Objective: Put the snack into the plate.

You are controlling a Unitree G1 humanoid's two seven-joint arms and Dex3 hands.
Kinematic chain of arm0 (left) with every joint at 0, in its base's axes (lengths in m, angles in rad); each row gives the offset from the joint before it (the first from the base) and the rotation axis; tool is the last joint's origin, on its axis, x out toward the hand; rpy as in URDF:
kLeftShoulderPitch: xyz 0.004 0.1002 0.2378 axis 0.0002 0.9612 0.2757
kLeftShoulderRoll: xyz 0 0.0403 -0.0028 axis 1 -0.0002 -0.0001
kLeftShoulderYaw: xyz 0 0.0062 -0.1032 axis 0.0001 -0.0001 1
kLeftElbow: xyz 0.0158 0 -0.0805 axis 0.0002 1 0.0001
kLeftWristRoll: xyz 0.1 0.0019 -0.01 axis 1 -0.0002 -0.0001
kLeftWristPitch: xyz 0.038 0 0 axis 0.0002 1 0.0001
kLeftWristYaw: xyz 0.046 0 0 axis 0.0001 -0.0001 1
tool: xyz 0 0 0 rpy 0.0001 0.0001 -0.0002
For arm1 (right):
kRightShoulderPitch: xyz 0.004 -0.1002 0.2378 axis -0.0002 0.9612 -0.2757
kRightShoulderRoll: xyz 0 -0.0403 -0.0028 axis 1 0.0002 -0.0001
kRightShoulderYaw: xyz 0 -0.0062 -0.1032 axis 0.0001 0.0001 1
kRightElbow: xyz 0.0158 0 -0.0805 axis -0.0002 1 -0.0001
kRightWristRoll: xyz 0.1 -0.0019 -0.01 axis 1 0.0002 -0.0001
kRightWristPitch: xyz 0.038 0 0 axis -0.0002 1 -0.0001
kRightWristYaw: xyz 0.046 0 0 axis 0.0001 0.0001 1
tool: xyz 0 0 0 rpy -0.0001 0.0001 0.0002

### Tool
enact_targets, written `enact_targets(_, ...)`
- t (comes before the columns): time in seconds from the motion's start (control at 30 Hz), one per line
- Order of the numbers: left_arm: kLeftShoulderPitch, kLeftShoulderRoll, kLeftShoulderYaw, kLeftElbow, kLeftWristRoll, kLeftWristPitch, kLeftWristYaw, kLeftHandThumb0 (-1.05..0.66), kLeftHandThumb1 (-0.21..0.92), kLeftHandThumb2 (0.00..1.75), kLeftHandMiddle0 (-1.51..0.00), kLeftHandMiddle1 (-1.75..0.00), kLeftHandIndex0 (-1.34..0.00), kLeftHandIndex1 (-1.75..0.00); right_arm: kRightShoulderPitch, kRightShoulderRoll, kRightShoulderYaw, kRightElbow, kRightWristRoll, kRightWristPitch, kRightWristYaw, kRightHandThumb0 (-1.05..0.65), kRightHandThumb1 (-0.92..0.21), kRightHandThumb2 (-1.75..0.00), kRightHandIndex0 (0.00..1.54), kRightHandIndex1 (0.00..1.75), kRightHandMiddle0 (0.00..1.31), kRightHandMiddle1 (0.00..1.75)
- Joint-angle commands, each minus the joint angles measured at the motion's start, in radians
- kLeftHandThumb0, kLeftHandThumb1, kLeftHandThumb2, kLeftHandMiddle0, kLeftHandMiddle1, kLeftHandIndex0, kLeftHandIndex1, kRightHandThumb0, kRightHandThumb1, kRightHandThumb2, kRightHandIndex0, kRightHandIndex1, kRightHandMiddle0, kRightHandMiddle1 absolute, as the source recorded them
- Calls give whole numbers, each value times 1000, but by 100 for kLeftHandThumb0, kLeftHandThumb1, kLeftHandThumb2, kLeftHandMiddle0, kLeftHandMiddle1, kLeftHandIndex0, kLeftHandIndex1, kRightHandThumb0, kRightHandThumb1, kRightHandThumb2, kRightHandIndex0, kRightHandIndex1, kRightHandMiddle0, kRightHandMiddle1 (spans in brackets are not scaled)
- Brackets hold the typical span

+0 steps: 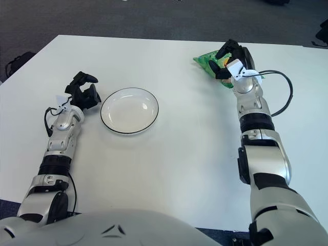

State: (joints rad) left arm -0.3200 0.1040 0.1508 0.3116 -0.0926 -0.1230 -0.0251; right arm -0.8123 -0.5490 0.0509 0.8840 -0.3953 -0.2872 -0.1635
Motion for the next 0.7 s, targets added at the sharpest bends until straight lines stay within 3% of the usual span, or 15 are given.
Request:
enact_targets(0.0,2,5,-1,6,9,-12,2,-42,50,108,-103,-175,-47,-175,-42,-52,76,41,-96,-72,-47,-42,-54,-104,95,175,44,175)
enact_targets(0.17,1,5,-1,6,7,-14,-1,-42,50,108,-103,-175,-47,-175,-72,-100,175,75,-229,-121,-126,-40,-60,-95,78,173,39,175)
enact_targets(0.43,10,9,-4,-6,12,-17,-2,-42,51,108,-103,-175,-46,-175,-134,-120,280,131,-361,-62,-195,-36,-87,-57,45,145,24,173)
enact_targets(0.6,16,9,-2,-18,11,-7,0,-42,51,107,-103,-175,-46,-175,-166,-115,320,184,-397,-36,-243,-36,-91,-53,34,132,20,174)
enact_targets(0.67,19,8,-1,-23,10,-4,1,-42,51,107,-103,-175,-46,-175,-174,-114,329,194,-402,-30,-251,-54,-92,-59,28,124,11,154)
